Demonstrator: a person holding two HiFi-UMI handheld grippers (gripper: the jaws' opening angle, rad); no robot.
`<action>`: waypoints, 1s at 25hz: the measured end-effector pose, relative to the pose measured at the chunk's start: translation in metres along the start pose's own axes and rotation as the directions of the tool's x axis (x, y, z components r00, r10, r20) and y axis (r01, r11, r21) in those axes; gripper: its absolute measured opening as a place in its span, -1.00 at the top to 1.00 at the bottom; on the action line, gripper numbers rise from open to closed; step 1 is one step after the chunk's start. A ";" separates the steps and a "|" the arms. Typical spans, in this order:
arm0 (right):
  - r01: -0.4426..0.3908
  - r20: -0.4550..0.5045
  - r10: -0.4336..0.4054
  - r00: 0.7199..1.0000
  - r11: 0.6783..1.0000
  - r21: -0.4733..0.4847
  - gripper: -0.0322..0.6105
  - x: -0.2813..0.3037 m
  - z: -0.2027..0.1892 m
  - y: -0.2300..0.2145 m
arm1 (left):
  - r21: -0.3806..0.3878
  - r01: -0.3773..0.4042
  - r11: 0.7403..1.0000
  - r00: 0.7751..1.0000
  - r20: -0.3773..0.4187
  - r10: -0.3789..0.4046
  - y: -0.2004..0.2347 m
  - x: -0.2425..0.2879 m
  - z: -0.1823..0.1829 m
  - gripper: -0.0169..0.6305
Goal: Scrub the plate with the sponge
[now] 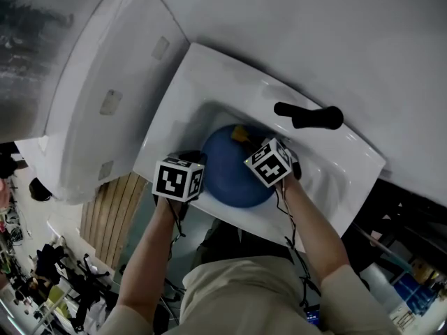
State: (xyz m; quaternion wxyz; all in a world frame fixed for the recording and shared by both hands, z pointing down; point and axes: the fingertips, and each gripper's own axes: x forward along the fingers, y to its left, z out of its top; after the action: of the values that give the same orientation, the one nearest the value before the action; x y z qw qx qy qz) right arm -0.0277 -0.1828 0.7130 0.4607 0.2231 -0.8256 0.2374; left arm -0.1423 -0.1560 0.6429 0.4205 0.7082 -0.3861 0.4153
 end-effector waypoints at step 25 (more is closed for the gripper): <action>-0.463 0.075 0.462 0.884 0.886 0.009 0.70 -0.070 0.002 0.156 | 0.037 0.002 0.999 1.000 -0.007 -0.002 0.000 0.001 -0.003 0.82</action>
State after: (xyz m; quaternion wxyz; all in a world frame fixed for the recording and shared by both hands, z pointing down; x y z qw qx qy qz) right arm -0.0876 -0.0504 0.6226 0.3585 0.0344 -0.8674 0.3434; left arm -0.1427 -0.1537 0.6452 0.4091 0.7146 -0.3763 0.4247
